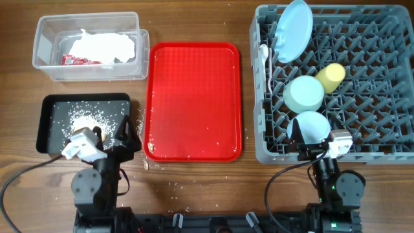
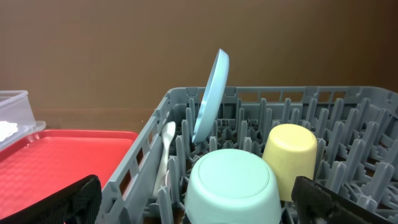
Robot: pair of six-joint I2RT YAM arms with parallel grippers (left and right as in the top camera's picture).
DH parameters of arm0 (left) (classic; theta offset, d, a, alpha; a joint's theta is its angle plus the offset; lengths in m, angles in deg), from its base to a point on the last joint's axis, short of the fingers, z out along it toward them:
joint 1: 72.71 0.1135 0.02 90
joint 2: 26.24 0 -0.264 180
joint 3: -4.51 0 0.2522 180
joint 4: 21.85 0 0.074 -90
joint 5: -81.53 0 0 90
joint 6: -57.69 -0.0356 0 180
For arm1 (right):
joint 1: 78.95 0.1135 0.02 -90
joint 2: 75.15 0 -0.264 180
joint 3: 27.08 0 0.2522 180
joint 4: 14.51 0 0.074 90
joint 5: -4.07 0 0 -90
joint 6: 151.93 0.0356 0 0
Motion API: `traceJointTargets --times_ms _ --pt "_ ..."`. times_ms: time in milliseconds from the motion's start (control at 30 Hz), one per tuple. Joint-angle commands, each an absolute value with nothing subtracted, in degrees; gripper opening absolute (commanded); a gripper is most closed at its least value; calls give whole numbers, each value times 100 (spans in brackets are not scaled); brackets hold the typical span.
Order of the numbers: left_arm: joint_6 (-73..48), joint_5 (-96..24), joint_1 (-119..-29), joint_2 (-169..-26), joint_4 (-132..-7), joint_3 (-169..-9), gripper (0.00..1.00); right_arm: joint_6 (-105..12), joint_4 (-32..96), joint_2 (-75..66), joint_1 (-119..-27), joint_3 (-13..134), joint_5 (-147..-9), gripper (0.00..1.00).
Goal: Sort waste into correct bins and load items into the dishwasher rack
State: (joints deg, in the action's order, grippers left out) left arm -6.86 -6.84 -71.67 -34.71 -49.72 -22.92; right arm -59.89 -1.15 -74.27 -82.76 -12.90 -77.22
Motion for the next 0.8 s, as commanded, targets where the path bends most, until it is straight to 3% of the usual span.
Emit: traceJointTargets --times_ms 0,333,667,767 --pt "-1151 -647 -7305 -2999 -4975 -2220 100 -6041 -128 -7495 -8304 -1301 -7778 99" --pt "-1243 -739 -7336 -2641 -4784 -1921 100 -6041 -128 -7495 -8304 -1301 -7778 100" --pt "-1239 -909 -7336 -2641 -2883 -1013 100 -6043 -130 -7495 -8304 -1301 -7778 100" --pt "-1239 -911 -7338 -2641 -2857 -957 100 -6043 -128 -7495 -8304 -1301 -7778 100"
